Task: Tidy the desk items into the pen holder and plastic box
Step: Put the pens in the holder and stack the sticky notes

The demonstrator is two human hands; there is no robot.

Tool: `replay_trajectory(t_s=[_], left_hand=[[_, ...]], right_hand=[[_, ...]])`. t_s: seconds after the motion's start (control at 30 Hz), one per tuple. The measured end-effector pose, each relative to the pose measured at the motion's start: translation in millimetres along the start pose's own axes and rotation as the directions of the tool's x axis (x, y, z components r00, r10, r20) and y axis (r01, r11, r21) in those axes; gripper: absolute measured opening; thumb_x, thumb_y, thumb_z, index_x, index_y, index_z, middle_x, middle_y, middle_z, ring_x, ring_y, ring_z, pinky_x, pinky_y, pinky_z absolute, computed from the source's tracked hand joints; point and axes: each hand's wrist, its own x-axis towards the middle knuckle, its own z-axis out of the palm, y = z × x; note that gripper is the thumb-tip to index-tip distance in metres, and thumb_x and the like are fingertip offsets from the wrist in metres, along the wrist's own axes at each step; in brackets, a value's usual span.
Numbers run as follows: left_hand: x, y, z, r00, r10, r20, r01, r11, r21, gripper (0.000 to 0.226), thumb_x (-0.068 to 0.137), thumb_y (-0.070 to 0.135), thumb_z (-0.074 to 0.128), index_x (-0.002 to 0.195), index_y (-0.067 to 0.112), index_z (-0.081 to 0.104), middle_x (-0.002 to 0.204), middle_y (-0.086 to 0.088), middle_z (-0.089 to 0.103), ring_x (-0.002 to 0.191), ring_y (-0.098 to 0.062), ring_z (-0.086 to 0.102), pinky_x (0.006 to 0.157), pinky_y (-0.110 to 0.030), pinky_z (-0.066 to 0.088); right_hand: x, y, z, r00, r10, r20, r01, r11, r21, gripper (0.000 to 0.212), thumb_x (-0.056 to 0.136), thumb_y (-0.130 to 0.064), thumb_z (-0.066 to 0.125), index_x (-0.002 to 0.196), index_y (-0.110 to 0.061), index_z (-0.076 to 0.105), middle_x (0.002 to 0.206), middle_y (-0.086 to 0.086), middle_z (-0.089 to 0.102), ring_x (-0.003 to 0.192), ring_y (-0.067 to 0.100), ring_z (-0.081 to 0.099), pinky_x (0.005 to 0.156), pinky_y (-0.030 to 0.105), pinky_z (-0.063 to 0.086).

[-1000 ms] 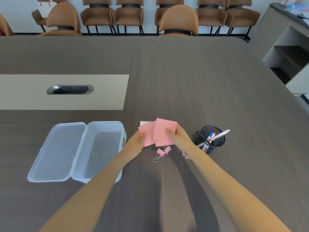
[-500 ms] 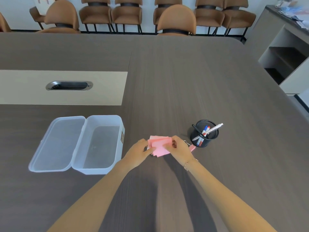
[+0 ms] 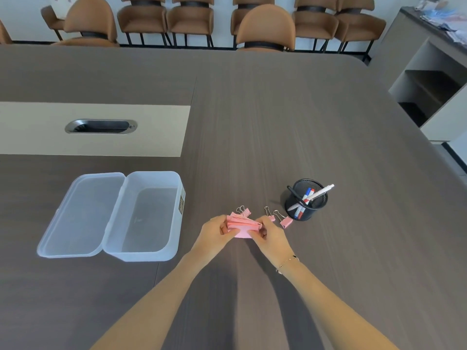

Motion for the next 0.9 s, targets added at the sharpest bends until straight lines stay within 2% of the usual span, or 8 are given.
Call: replay_trajectory(t_s=[0.1,0.2,0.3,0.4,0.47,0.6,0.8,0.9], left_hand=[[4.4,-3.2,-2.4,0.994,0.017,0.105,-0.02,1.0,0.021,0.016,0.081,0.026,0.067,0.095,0.018,0.066,0.076,0.002,0.059,0.065,-0.01,0.047,0.063,-0.02,0.04],[6.9,-7.4,0.0,0.986,0.036,0.163,-0.053,0.993,0.101,0.025,0.084,0.03,0.065,0.107,0.018,0.066,0.087,0.0,0.064,0.072,-0.01,0.055,0.065,-0.015,0.04],[8.6,-4.9,0.5,0.991,0.041,0.126,-0.053,0.994,0.092,0.022,0.087,0.028,0.061,0.105,0.018,0.067,0.096,-0.008,0.068,0.086,-0.021,0.062,0.071,-0.021,0.042],[8.2,-8.0,2.7,0.981,0.03,0.191,-0.057,0.989,0.134,0.024,0.09,0.03,0.056,0.109,0.02,0.067,0.097,-0.009,0.068,0.09,-0.023,0.062,0.071,-0.022,0.041],[8.3,-10.1,5.1,0.975,0.0,0.223,-0.04,0.984,0.174,0.029,0.093,0.034,0.053,0.115,0.02,0.065,0.1,-0.009,0.066,0.093,-0.022,0.062,0.074,-0.022,0.043],[13.6,-11.4,8.5,0.984,-0.004,0.176,-0.029,0.982,0.187,0.029,0.094,0.033,0.051,0.114,0.019,0.065,0.096,-0.009,0.063,0.092,-0.023,0.061,0.072,-0.021,0.041],[10.8,-14.1,9.4,0.995,-0.054,0.078,0.042,0.989,0.14,0.027,0.093,0.03,0.054,0.103,0.01,0.068,0.084,-0.002,0.048,0.078,-0.015,0.05,0.063,-0.014,0.034],[10.2,-0.7,-14.1,0.998,-0.061,-0.028,0.061,0.998,0.022,0.026,0.091,0.03,0.058,0.1,0.008,0.068,0.096,0.0,0.048,0.089,-0.014,0.05,0.077,-0.019,0.037]], right_hand=[[-0.1,5.8,-0.7,0.999,0.01,0.038,-0.009,0.999,-0.04,0.018,0.088,-0.015,0.062,0.105,-0.009,0.06,0.086,-0.001,0.061,0.074,0.013,0.057,0.068,0.012,0.044],[-1.1,7.1,1.9,0.999,0.019,0.041,-0.017,0.998,-0.059,0.013,0.09,-0.015,0.06,0.102,-0.01,0.061,0.088,0.0,0.061,0.077,0.014,0.057,0.076,0.022,0.048],[-0.6,4.4,2.4,1.0,-0.005,-0.013,0.004,1.0,-0.029,0.002,0.09,-0.012,0.059,0.091,-0.011,0.061,0.082,0.003,0.062,0.07,0.016,0.054,0.07,0.024,0.047],[-0.7,4.9,1.7,0.999,0.046,-0.005,-0.046,0.999,-0.006,0.002,0.09,-0.014,0.059,0.092,-0.013,0.06,0.086,0.004,0.061,0.078,0.02,0.059,0.076,0.027,0.05],[-0.6,7.7,2.5,0.996,0.084,0.006,-0.084,0.996,0.011,0.003,0.091,-0.016,0.06,0.092,-0.017,0.058,0.091,0.004,0.062,0.083,0.021,0.061,0.077,0.021,0.049],[1.0,10.6,4.8,0.993,0.117,-0.034,-0.116,0.993,0.031,0.016,0.093,-0.014,0.056,0.105,-0.007,0.063,0.092,0.0,0.06,0.082,0.015,0.058,0.074,0.01,0.044],[6.3,-0.5,5.4,0.99,0.142,-0.016,-0.141,0.988,0.065,0.018,0.092,-0.009,0.055,0.107,-0.002,0.064,0.09,0.003,0.061,0.083,0.017,0.057,0.086,0.027,0.049],[13.8,-25.0,1.1,0.995,0.098,-0.021,-0.093,0.98,0.174,0.018,0.091,-0.008,0.056,0.107,-0.006,0.065,0.084,-0.004,0.063,0.076,0.009,0.057,0.081,0.024,0.049]])
